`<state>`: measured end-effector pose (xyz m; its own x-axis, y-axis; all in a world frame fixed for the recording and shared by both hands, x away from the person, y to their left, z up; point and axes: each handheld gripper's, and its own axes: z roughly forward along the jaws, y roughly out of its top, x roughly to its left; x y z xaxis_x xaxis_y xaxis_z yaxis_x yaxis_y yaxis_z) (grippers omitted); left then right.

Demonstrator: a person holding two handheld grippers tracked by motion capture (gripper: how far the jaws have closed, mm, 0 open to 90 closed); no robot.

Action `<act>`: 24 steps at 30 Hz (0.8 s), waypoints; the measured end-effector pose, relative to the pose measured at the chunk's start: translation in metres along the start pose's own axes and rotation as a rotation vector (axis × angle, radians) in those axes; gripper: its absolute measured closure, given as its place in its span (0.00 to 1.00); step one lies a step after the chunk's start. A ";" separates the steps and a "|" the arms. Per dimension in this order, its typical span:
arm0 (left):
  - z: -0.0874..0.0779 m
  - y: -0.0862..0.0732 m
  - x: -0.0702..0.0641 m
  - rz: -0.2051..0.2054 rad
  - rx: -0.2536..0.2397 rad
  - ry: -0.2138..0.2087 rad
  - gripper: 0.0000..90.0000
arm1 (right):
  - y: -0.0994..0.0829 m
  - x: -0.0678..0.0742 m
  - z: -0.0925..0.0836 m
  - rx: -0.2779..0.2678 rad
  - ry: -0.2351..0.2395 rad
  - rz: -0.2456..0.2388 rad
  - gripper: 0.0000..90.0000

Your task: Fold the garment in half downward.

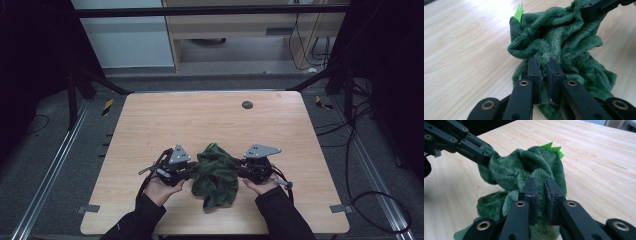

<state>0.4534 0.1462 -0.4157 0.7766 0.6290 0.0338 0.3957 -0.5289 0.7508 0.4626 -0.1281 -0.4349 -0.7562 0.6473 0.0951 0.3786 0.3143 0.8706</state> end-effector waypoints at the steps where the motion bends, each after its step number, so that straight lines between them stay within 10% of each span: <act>1: 0.000 -0.003 -0.001 -0.003 0.001 -0.005 0.92 | -0.002 0.001 -0.001 0.002 0.004 0.000 0.90; 24: 0.020 -0.040 -0.018 0.000 0.117 -0.064 0.91 | -0.050 0.014 -0.001 0.148 0.026 0.089 0.84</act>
<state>0.4340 0.1446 -0.4594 0.8049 0.5933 -0.0113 0.4475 -0.5943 0.6683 0.4328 -0.1353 -0.4765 -0.7295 0.6592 0.1826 0.5171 0.3568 0.7780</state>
